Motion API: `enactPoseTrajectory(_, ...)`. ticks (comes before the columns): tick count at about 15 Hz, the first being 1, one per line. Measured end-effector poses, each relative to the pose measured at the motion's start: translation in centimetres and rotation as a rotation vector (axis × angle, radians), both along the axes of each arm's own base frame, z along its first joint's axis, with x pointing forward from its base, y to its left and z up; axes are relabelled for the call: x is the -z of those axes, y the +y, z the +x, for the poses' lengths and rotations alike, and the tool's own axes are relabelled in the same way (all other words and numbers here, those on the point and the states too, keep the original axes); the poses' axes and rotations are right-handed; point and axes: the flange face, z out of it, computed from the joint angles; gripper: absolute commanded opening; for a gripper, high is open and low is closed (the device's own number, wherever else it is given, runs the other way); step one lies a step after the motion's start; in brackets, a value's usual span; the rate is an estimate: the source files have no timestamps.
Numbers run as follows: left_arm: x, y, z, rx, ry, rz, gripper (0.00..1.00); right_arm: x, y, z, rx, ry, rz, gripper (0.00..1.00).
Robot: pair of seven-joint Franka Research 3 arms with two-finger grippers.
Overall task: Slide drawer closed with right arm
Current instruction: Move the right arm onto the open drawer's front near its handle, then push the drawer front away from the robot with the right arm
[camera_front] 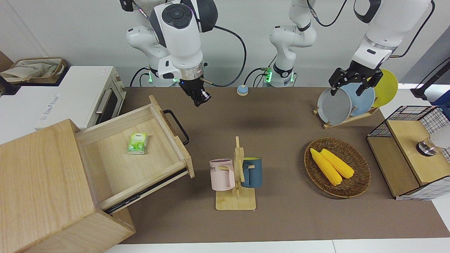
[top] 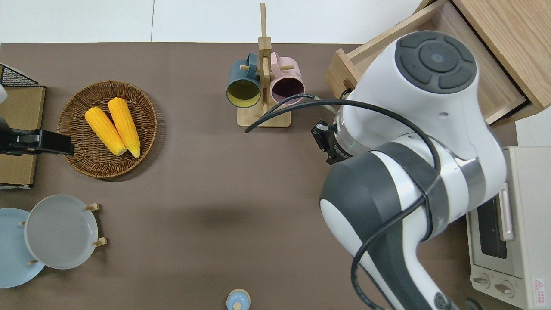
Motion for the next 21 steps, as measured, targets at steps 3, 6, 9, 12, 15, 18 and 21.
enactPoseTrajectory(3,0.0,0.0,0.0,0.0,0.0,0.0,1.0,0.7,0.7,0.8,0.078,-0.034,0.01,0.0)
enactPoseTrajectory(6,0.0,0.0,0.0,0.0,0.0,0.0,1.0,1.6,0.4,2.1,0.173,-0.068,0.02,0.0)
enactPoseTrajectory(9,0.0,0.0,0.0,0.0,0.0,0.0,1.0,2.7,0.0,2.8,0.195,-0.063,0.013,0.0)
enactPoseTrajectory(12,0.0,0.0,0.0,0.0,0.0,0.0,1.0,3.8,-0.3,3.3,0.203,-0.051,0.004,0.0)
enactPoseTrajectory(15,0.0,0.0,0.0,0.0,0.0,0.0,1.0,4.3,-1.7,4.0,0.217,-0.051,-0.007,0.0)
enactPoseTrajectory(18,0.0,0.0,0.0,0.0,0.0,0.0,1.0,4.3,-3.4,4.7,0.211,-0.054,-0.011,0.0)
enactPoseTrajectory(21,0.0,0.0,0.0,0.0,0.0,0.0,1.0,4.8,-4.9,5.3,0.204,-0.058,-0.016,0.0)
